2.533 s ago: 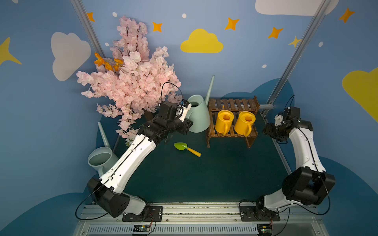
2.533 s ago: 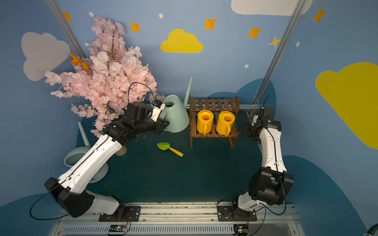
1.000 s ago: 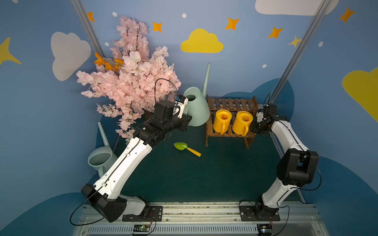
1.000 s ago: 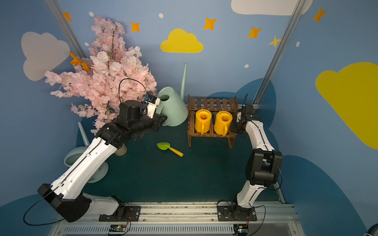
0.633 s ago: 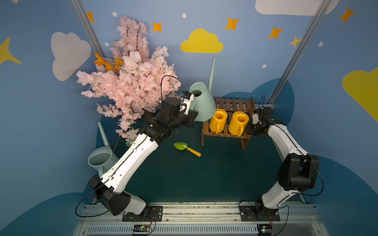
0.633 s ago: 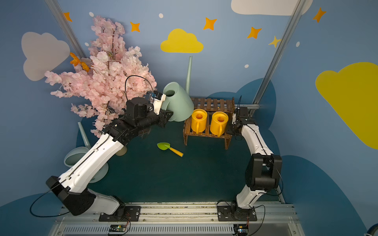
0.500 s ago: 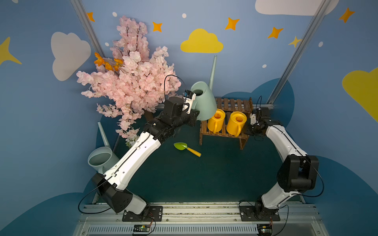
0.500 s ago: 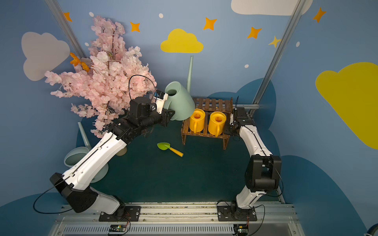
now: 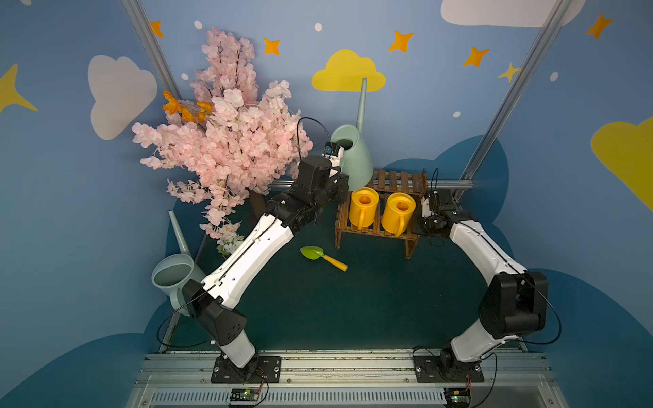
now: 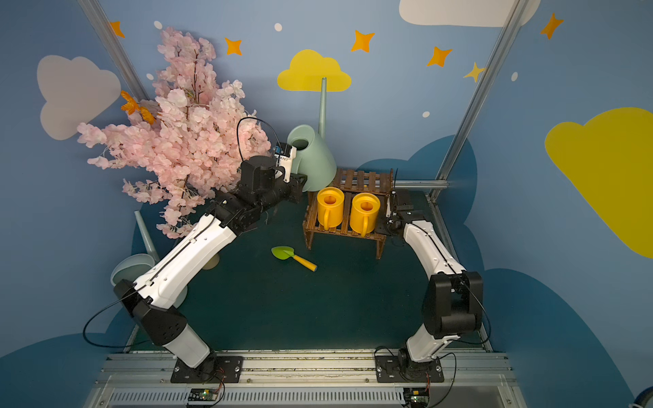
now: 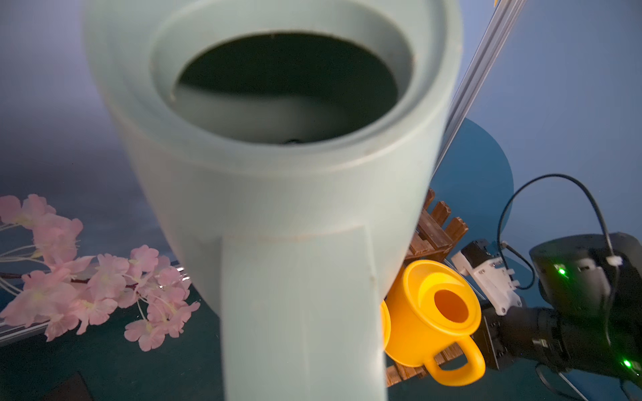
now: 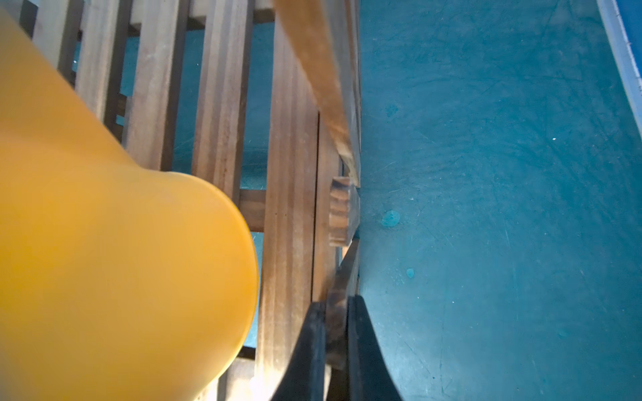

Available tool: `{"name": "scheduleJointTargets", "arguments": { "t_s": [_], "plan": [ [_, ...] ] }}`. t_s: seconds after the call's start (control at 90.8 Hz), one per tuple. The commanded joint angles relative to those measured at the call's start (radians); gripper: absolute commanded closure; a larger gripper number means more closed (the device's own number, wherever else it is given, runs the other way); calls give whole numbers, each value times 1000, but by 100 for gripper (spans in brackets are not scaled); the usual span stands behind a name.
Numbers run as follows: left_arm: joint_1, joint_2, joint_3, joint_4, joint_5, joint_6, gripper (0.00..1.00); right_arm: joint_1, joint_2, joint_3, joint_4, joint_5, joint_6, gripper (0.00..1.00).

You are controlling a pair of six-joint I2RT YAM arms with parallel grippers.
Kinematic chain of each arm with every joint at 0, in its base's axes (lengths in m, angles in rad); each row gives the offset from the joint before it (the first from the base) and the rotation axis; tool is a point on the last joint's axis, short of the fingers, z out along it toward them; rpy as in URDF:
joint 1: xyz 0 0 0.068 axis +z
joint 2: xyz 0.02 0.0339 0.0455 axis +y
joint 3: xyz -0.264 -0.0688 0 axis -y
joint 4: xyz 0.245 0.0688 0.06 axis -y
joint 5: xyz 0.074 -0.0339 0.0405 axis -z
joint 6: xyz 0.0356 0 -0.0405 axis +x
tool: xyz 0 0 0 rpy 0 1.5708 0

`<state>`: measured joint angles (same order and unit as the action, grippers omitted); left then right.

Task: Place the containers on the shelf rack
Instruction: Move the shelf to the center of the board.

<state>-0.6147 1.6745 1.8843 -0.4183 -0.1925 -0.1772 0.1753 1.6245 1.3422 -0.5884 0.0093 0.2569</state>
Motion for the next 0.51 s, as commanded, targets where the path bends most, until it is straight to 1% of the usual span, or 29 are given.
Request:
{"name": "scheduleJointTargets", "arguments": {
  "t_s": [0.0,0.165,0.308,0.495],
  "plan": [
    [-11,25,77,66,-51,37,98,65,12,-70,-59,-125,13,92],
    [-43,87,160,23,-105,53,98,92,-5,-103,-37,-117,28,93],
    [-89,134,215,-10,-184,93,98,113,-20,-124,-24,-105,34,93],
    [-125,165,272,-64,-261,94,98,124,-40,-149,-9,-107,36,93]
  ]
}}
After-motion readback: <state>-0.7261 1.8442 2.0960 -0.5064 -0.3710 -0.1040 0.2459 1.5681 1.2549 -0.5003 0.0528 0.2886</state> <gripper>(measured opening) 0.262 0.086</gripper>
